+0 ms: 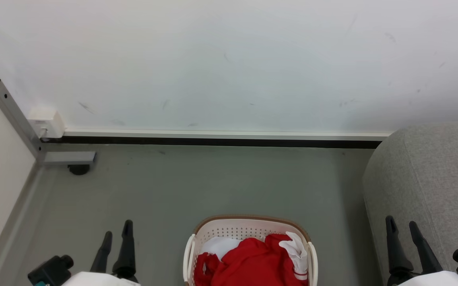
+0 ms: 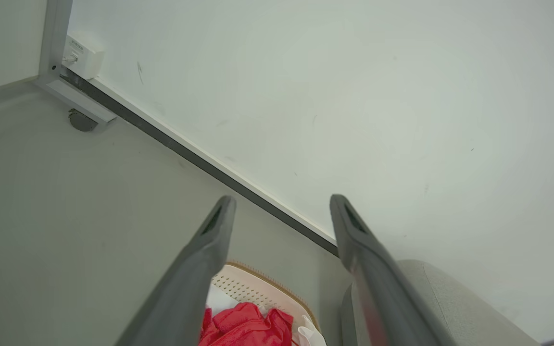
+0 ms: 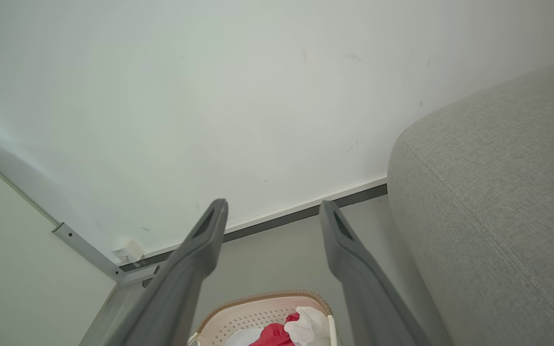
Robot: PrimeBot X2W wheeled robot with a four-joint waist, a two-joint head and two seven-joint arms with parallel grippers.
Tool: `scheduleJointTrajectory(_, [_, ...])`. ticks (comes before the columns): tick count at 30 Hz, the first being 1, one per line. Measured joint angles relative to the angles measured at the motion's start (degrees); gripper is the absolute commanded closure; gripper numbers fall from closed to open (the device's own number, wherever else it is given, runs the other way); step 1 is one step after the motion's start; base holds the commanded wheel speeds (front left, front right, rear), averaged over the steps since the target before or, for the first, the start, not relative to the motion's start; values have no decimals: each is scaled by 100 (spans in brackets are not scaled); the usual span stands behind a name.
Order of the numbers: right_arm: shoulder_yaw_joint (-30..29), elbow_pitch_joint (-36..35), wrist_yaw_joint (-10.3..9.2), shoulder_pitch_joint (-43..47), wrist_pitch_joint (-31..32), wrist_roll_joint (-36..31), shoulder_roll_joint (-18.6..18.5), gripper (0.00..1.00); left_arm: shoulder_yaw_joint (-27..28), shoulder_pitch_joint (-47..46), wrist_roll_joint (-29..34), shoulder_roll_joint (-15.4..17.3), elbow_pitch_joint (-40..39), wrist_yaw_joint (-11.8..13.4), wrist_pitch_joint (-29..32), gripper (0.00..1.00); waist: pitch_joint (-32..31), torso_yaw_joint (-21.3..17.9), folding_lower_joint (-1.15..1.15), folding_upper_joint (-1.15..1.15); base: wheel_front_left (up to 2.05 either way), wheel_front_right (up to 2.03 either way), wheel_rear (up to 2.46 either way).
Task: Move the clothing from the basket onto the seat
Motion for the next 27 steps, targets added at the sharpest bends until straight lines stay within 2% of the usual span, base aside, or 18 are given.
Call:
scheduleJointTrajectory(12, [-32,54,1,35,-191,-666,-51,0,-149,69,978,59,-10,-24,-199,0,-67,39,0,0,0,0,0])
scheduleJointTrajectory(27, [-220,124,8,42,-394,-1448,-57,0,-208,111,1813,142,-42,-25,-402,0,-77,32,0,0,0,0,0])
